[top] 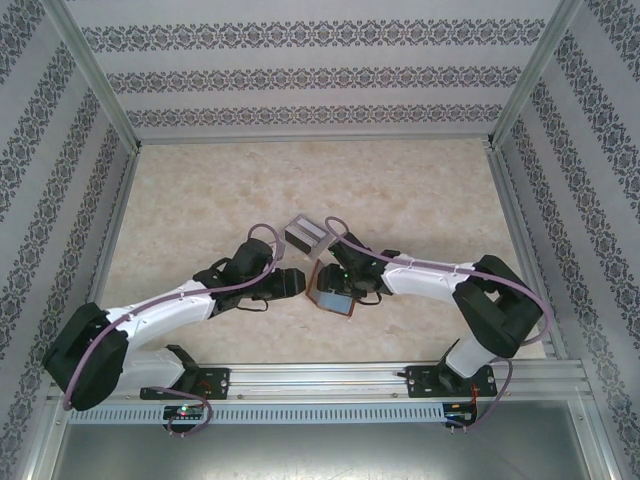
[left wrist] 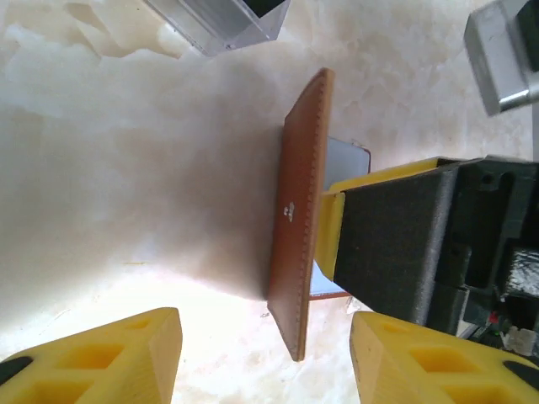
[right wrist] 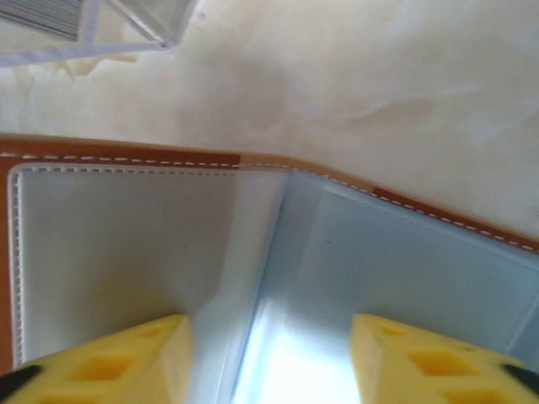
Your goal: Put the credit cards into the card holder
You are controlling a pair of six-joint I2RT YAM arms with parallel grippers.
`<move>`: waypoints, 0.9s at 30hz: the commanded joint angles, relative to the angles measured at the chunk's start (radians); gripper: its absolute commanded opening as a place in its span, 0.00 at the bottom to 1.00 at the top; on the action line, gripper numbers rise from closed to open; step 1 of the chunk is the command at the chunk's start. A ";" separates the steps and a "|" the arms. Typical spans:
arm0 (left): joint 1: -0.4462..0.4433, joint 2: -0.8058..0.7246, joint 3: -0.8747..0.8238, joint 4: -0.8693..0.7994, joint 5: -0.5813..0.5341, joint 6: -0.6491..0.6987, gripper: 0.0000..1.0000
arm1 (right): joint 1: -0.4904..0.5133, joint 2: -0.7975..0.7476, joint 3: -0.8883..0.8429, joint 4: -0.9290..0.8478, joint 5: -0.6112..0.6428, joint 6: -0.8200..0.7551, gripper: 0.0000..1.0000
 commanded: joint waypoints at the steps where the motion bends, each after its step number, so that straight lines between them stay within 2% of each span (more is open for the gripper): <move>1: 0.013 0.026 0.003 -0.042 0.021 0.048 0.55 | 0.017 0.042 0.061 -0.118 0.066 -0.083 0.67; 7: 0.042 0.018 0.036 -0.153 -0.048 0.045 0.56 | 0.049 0.114 0.145 -0.239 0.126 -0.220 0.73; 9: 0.081 0.011 0.045 -0.211 -0.061 0.046 0.66 | 0.062 0.124 0.149 -0.253 0.156 -0.249 0.74; 18: 0.287 0.001 0.048 -0.286 0.015 0.049 0.68 | 0.105 0.111 0.173 -0.381 0.277 -0.491 0.77; 23: 0.313 0.025 0.076 -0.277 0.033 0.064 0.69 | 0.126 0.122 0.204 -0.440 0.296 -0.591 0.80; 27: 0.313 0.077 0.080 -0.225 0.111 0.081 0.70 | 0.132 0.115 0.240 -0.451 0.297 -0.585 0.82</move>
